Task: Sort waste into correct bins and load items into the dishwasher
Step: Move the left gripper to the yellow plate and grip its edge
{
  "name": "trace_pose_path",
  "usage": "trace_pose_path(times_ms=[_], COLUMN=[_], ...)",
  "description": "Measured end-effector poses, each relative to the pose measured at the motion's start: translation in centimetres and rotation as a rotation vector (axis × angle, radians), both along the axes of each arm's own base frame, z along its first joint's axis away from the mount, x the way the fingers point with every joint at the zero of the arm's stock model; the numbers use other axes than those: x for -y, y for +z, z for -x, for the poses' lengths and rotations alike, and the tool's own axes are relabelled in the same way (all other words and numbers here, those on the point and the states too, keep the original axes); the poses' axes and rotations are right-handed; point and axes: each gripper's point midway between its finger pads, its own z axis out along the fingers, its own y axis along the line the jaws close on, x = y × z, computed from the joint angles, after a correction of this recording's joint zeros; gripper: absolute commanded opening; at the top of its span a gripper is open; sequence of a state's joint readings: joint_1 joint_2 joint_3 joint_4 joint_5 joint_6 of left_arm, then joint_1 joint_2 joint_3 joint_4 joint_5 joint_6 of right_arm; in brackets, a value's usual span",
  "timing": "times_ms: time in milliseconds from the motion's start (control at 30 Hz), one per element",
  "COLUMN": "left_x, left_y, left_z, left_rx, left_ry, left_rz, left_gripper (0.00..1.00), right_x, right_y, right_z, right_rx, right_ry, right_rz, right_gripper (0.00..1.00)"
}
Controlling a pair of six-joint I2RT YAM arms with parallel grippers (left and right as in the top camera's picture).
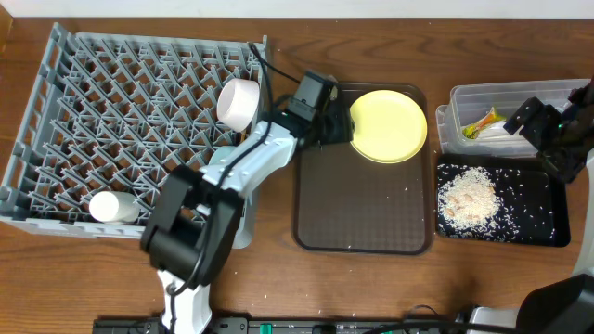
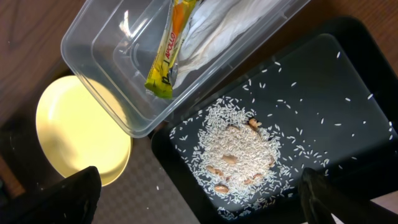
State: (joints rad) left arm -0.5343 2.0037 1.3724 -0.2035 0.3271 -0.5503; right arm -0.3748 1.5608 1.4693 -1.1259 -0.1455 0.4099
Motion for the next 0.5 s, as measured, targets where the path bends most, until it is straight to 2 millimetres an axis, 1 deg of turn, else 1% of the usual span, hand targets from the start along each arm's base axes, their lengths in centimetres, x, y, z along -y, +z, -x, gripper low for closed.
trace_pose_path(times_ms=[67, 167, 233, 367, 433, 500], left_x=[0.5, 1.1, 1.5, 2.2, 2.2, 1.8], left_y=[-1.3, -2.8, -3.4, -3.6, -3.8, -4.3], left_z=[0.3, 0.7, 1.1, 1.8, 2.1, 2.6], left_rx=[-0.020, -0.033, -0.038, -0.030, -0.028, -0.042], left_ry=[-0.015, -0.040, -0.057, -0.094, -0.108, -0.119], left_rz=[-0.003, -0.014, -0.024, -0.036, -0.055, -0.090], left_gripper=[0.62, 0.61, 0.56, 0.40, 0.33, 0.27], right_x=[0.0, 0.0, 0.0, 0.0, 0.0, 0.0], right_y=[0.0, 0.0, 0.0, 0.0, 0.0, 0.0], right_z=[0.0, 0.0, 0.0, 0.0, 0.0, 0.0], right_rx=[0.000, 0.000, 0.000, 0.000, 0.000, 0.000], right_ry=[0.000, 0.000, 0.000, 0.000, 0.000, 0.000], right_rz=[0.000, 0.000, 0.000, 0.000, 0.000, 0.000], right_gripper=[0.99, 0.99, 0.99, 0.99, 0.99, 0.99])
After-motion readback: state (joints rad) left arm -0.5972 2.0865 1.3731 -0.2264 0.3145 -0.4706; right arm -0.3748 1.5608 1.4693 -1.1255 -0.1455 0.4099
